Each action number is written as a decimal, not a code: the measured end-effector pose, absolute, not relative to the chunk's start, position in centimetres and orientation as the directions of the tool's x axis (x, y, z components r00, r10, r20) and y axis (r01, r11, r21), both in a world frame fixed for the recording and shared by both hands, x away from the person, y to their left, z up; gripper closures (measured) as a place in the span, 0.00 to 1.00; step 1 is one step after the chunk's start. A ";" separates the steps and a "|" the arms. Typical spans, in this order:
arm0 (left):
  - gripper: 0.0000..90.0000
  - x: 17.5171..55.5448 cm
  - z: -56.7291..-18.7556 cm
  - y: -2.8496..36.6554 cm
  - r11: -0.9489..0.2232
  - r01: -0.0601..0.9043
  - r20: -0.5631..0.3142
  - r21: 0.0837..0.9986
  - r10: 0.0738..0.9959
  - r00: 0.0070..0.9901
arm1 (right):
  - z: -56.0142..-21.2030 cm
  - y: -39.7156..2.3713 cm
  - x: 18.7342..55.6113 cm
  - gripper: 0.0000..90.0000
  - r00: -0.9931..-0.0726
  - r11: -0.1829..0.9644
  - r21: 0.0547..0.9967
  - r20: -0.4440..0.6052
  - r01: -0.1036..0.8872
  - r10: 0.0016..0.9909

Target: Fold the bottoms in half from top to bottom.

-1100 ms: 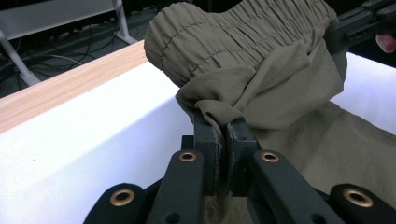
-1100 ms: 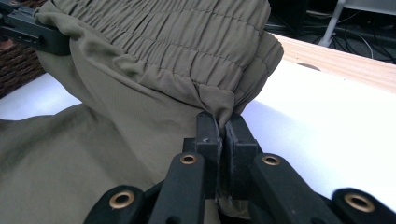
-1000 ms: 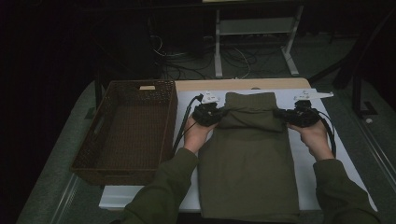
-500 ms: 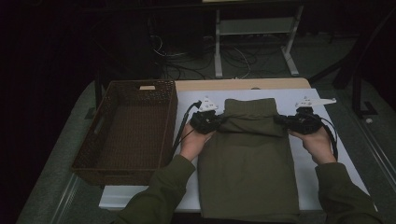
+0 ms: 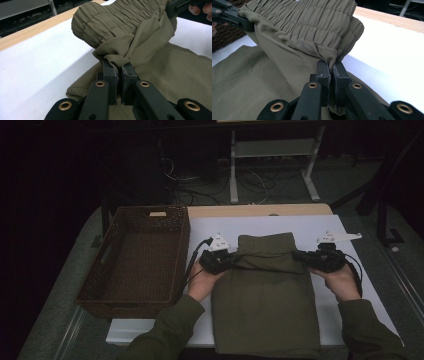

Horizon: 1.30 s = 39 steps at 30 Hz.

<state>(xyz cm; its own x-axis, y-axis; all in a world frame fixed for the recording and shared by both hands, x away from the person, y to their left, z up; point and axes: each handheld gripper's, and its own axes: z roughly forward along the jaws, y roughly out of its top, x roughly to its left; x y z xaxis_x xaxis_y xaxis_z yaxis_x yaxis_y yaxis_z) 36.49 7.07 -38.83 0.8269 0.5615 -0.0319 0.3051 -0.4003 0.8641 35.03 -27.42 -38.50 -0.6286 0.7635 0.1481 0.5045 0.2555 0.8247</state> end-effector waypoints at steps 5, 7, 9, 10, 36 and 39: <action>0.94 35.6 -39.1 7.2 -0.415 0.302 -0.033 0.858 0.542 0.840 | -38.7 -27.5 34.2 0.95 -0.634 0.260 0.823 0.149 0.505 0.758; 0.94 35.3 -39.2 7.2 -0.418 0.304 -0.037 0.856 0.537 0.843 | -38.8 -27.5 33.9 0.95 -0.634 0.257 0.820 0.158 0.511 0.757; 0.94 35.1 -39.3 7.3 -0.414 0.310 -0.048 0.856 0.533 0.845 | -38.8 -27.6 33.7 0.95 -0.636 0.252 0.822 0.165 0.511 0.754; 0.94 34.9 -39.3 7.4 -0.413 0.308 -0.049 0.857 0.530 0.847 | -38.8 -27.6 33.5 0.95 -0.636 0.252 0.821 0.166 0.512 0.753; 0.94 30.9 -38.3 8.6 -0.399 0.284 -0.083 0.872 0.450 0.889 | -38.0 -27.6 29.0 0.95 -0.686 0.272 0.840 0.153 0.470 0.711; 0.94 30.4 -38.3 8.7 -0.402 0.279 -0.085 0.872 0.436 0.896 | -38.0 -27.7 28.4 0.95 -0.692 0.276 0.841 0.152 0.465 0.705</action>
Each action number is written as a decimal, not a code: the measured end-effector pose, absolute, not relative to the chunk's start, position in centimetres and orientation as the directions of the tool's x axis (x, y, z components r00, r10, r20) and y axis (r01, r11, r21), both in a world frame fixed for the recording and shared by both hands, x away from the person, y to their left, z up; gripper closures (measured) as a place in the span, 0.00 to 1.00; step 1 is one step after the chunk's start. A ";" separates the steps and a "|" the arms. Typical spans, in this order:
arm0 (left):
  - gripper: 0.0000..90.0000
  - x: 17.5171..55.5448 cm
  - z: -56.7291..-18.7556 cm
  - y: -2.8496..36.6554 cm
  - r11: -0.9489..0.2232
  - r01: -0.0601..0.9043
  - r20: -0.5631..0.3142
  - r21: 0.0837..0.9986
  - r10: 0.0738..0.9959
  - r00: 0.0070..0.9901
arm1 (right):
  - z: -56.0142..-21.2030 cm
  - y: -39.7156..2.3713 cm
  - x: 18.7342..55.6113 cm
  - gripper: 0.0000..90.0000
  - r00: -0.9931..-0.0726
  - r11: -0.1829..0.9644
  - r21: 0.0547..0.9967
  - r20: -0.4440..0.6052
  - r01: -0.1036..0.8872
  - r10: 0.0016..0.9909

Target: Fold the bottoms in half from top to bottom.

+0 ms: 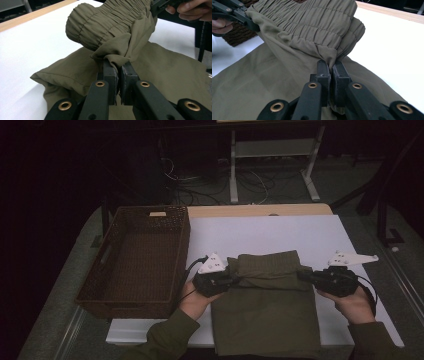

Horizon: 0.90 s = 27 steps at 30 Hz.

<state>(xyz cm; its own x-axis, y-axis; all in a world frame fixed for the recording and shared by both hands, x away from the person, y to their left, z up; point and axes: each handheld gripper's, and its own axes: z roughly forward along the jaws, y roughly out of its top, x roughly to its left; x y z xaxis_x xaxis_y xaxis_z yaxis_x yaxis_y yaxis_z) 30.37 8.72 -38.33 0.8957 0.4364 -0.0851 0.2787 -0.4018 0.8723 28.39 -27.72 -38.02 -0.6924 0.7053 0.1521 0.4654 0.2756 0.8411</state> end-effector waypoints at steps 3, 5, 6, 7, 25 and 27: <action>0.94 29.8 -38.4 8.9 -0.402 0.281 -0.093 0.871 0.426 0.900 | -38.1 -27.7 27.9 0.95 -0.698 0.281 0.841 0.151 0.463 0.700; 0.94 29.5 -38.5 9.0 -0.406 0.281 -0.096 0.870 0.419 0.903 | -38.2 -27.7 27.5 0.95 -0.700 0.284 0.838 0.152 0.466 0.697; 0.94 29.3 -38.6 9.0 -0.406 0.283 -0.098 0.869 0.419 0.903 | -38.2 -27.6 27.3 0.95 -0.704 0.289 0.837 0.152 0.465 0.694; 0.94 29.1 -38.6 9.1 -0.408 0.283 -0.099 0.868 0.415 0.904 | -38.3 -27.6 27.1 0.95 -0.705 0.293 0.835 0.150 0.465 0.693; 0.94 25.9 -39.5 9.7 -0.455 0.281 -0.110 0.845 0.367 0.924 | -39.5 -27.2 24.0 0.95 -0.742 0.345 0.815 0.146 0.465 0.655; 0.94 25.5 -39.7 9.7 -0.463 0.279 -0.107 0.841 0.363 0.926 | -39.6 -27.2 23.6 0.95 -0.745 0.350 0.812 0.149 0.467 0.650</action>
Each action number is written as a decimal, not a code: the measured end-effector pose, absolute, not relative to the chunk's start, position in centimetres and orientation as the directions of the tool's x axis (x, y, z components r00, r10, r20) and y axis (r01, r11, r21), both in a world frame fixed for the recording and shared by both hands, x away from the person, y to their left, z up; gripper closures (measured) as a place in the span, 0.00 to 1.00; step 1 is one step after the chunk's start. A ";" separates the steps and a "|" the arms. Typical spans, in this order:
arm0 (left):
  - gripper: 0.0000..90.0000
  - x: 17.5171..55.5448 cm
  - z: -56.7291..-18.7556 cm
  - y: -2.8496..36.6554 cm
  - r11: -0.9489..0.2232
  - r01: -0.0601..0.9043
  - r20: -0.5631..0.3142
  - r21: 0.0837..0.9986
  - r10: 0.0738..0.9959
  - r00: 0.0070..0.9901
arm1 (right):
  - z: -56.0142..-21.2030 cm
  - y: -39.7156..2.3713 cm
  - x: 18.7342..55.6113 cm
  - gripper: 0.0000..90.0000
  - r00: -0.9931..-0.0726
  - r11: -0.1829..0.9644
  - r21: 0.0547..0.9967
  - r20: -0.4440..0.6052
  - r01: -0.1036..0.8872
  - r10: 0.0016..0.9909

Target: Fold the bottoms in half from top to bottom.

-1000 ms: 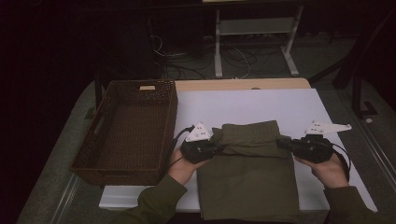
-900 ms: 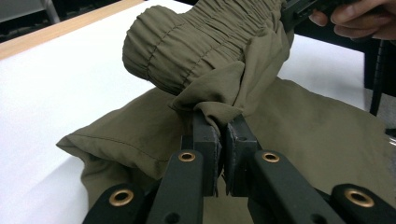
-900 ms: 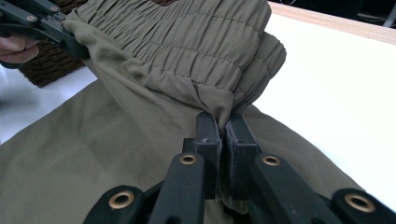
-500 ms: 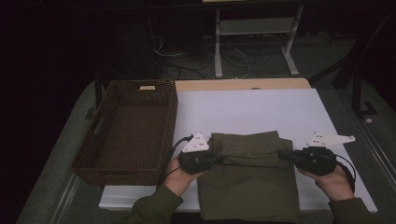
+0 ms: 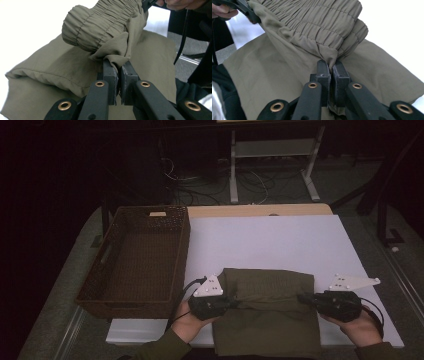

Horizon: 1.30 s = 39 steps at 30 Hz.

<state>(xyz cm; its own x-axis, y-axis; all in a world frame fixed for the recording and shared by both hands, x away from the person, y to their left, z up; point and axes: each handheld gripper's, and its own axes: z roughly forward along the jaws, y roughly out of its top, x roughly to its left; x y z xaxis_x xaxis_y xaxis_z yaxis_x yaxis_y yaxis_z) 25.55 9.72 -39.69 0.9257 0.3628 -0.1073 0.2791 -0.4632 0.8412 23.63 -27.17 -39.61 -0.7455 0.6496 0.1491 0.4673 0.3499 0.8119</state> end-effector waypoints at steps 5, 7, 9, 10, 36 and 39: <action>0.93 25.0 -40.2 9.7 -0.486 0.287 -0.116 0.826 0.352 0.929 | -40.1 -27.1 22.9 0.95 -0.752 0.362 0.801 0.158 0.476 0.640; 0.93 24.8 -40.6 9.7 -0.502 0.291 -0.122 0.814 0.343 0.932 | -40.4 -27.1 22.7 0.95 -0.754 0.369 0.793 0.165 0.485 0.636; 0.92 24.6 -41.0 9.6 -0.522 0.294 -0.126 0.801 0.332 0.935 | -40.8 -27.1 22.4 0.95 -0.757 0.382 0.779 0.174 0.497 0.630; 0.92 24.5 -41.4 9.6 -0.539 0.293 -0.125 0.790 0.325 0.937 | -40.9 -27.1 22.3 0.94 -0.758 0.387 0.776 0.173 0.499 0.629; 0.47 24.6 -41.3 11.0 -0.500 0.371 -0.195 0.783 0.369 0.909 | -40.9 -27.4 21.9 0.50 -0.778 0.379 0.785 0.199 0.490 0.595; 0.52 25.2 -40.7 11.2 -0.461 0.382 -0.194 0.801 0.404 0.894 | -40.4 -27.9 22.3 0.54 -0.761 0.348 0.798 0.200 0.492 0.617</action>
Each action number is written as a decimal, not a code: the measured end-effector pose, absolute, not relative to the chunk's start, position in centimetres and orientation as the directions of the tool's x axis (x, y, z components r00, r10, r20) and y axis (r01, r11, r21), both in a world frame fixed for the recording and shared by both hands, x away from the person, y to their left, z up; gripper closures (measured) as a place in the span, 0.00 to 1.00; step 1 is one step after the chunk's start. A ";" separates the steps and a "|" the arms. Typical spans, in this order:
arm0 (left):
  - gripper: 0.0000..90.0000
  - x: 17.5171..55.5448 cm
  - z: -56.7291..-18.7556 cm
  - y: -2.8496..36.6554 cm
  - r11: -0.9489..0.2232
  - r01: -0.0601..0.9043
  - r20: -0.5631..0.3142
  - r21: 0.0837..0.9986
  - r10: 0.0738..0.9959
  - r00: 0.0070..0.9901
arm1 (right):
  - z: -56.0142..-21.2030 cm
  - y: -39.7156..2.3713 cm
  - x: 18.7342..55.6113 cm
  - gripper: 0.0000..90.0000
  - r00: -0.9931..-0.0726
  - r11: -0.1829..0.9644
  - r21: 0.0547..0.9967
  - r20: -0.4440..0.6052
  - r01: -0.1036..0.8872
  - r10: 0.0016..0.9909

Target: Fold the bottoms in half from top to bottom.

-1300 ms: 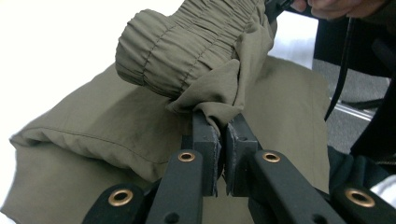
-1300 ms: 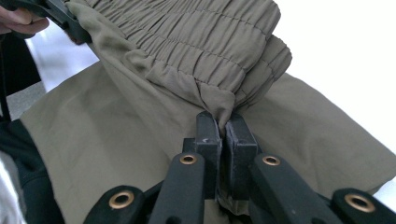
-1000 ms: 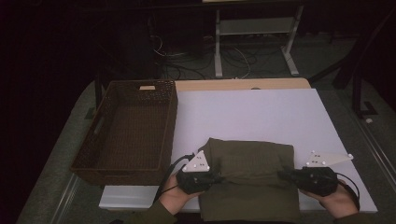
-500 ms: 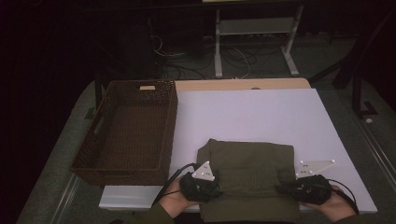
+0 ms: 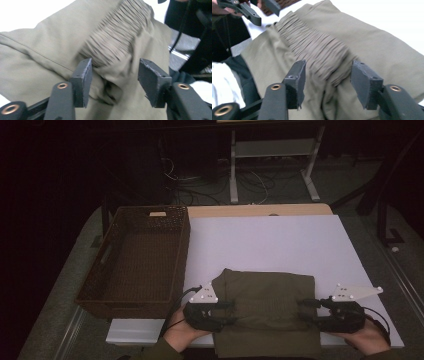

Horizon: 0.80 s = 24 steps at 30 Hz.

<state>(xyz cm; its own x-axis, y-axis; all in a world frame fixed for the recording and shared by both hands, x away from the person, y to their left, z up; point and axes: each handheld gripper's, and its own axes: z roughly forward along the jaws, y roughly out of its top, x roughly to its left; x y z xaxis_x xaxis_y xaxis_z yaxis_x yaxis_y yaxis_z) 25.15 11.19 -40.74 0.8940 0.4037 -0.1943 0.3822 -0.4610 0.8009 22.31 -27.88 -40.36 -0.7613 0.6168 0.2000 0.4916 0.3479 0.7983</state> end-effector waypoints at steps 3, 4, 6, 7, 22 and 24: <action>0.61 26.0 -40.3 11.2 -0.436 0.386 -0.183 0.813 0.438 0.880 | -40.2 -28.1 23.3 0.63 -0.742 0.329 0.797 0.208 0.507 0.638; 0.64 26.2 -40.2 11.2 -0.429 0.387 -0.181 0.816 0.445 0.877 | -40.2 -28.1 23.7 0.65 -0.732 0.330 0.793 0.202 0.512 0.651; 0.72 27.1 -40.1 11.0 -0.406 0.394 -0.179 0.824 0.473 0.863 | -40.3 -28.0 24.6 0.71 -0.706 0.327 0.783 0.193 0.529 0.682; 0.76 27.4 -40.0 10.8 -0.409 0.396 -0.176 0.822 0.480 0.859 | -40.4 -27.9 25.1 0.74 -0.697 0.324 0.780 0.191 0.535 0.691; 0.99 30.8 -43.3 9.2 -0.489 0.454 -0.184 0.745 0.504 0.844 | -43.7 -26.5 28.7 0.99 -0.688 0.395 0.702 0.186 0.593 0.701; 0.99 30.7 -43.6 9.0 -0.502 0.451 -0.185 0.738 0.491 0.851 | -43.9 -26.5 28.7 0.99 -0.692 0.404 0.694 0.189 0.596 0.697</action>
